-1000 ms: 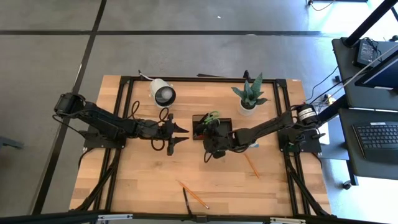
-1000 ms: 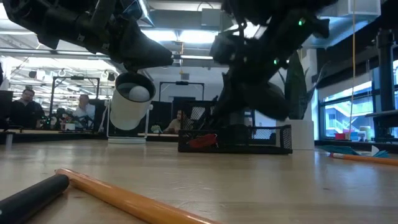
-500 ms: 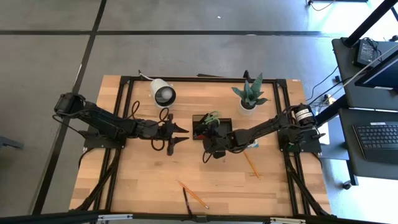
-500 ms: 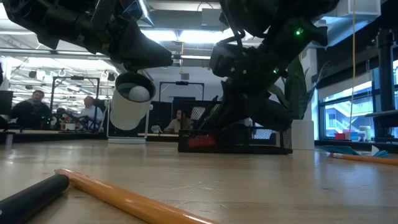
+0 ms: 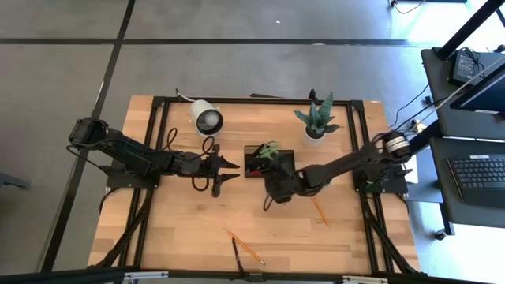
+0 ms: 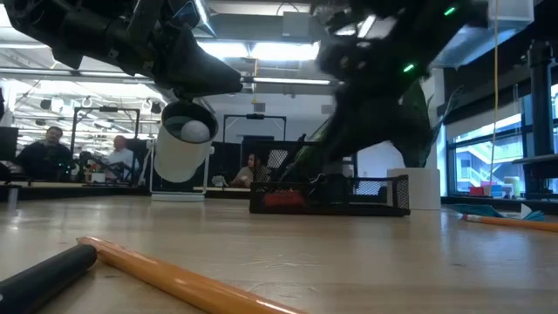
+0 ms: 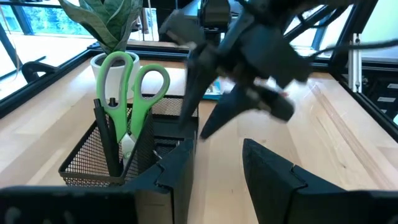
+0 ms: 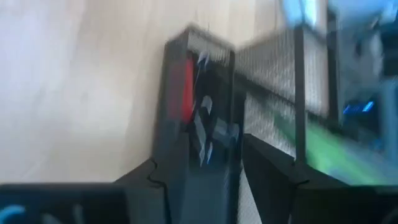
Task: Pick and place office supplies into organizer
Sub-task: Put the blue sticky notes in the desk organizer
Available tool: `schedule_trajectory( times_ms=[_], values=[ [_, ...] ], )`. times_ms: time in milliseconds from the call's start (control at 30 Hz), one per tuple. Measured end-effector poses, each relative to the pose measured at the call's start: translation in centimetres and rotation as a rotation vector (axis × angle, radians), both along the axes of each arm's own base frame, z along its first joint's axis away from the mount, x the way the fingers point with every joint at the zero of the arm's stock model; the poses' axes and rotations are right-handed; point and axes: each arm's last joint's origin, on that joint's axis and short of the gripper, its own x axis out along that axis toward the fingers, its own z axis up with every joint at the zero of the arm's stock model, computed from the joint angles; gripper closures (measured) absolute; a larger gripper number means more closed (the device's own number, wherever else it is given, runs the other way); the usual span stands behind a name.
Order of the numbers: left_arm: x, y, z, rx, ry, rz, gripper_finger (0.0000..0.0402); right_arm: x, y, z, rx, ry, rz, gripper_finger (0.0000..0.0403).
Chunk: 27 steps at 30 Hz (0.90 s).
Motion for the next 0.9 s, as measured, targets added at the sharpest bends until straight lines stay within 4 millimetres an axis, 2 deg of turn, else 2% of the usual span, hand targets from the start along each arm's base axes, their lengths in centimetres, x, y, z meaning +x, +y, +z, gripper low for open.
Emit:
schedule_trajectory(
  times_ms=[133, 267, 400, 600, 900],
  values=[
    [0.0, 0.0, 0.0, 0.000, 0.000, 0.000, 0.0272, -3.2, 0.6, 2.1, 0.130, 0.000, -0.200, 0.0250],
    [0.0, 0.0, 0.0, 0.000, 0.000, 0.000, 0.0272, -6.5, 0.8, 4.1, 0.370, 0.012, -0.453, 0.0249],
    [0.0, 0.0, 0.0, -0.010, -0.001, 0.002, 0.0272, -8.5, 1.1, 5.6, 0.542, 0.086, -0.520, 0.0249],
    [0.0, 0.0, 0.0, -0.034, -0.004, 0.008, 0.0272, -8.6, 0.4, 5.7, 0.584, 0.059, -0.646, 0.0249],
    [0.0, 0.0, 0.0, -0.043, -0.004, 0.009, 0.0272, -7.9, -2.0, 2.5, 0.477, 0.161, -0.935, 0.0249]
  ],
)
